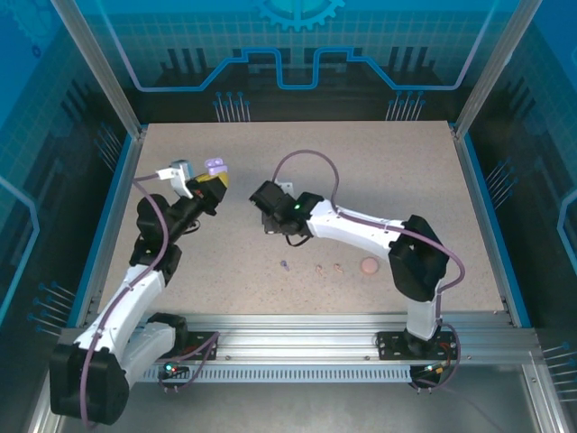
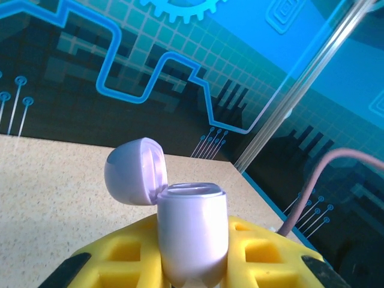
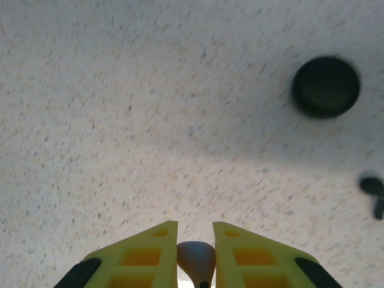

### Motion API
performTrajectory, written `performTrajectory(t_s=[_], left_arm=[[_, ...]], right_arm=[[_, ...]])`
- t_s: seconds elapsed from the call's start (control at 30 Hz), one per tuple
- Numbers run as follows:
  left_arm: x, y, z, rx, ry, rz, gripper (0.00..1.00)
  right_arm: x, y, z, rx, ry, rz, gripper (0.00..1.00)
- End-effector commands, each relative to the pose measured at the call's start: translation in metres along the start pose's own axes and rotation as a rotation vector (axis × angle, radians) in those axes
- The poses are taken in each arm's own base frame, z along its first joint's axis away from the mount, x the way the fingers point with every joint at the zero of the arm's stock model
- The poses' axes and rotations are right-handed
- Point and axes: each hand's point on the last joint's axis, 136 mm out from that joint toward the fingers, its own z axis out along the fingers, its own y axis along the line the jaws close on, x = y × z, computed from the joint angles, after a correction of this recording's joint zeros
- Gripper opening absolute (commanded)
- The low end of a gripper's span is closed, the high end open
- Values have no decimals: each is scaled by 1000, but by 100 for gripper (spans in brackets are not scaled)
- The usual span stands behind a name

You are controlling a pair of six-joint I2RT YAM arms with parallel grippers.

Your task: Insert wireless bluetooth earbuds into charging case

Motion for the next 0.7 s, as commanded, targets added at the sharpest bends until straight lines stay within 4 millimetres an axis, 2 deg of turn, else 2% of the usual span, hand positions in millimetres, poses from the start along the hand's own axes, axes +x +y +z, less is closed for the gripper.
performTrajectory(t_s=[0.0,0.17,0.33,0.57,0.67], left_arm=[[-18,-15,2,78,-151,163,0],[-3,-23,16,156,-173,237,0],[15,-30,29,247,-185,269,0],[47,-41,39,333,-149,350,0],[53,-45,41,347,-144,398,0]], right_arm=[[-35,-9,-31,-33,-66,-24,17],[-62,-30,-56,-42,-124,-8,17],[-80,-41,-83,-66,-186,1,17],[-96,-40,-113,-126,-276,-20,18],[-103,-34,-125,-172,-318,-33,18]])
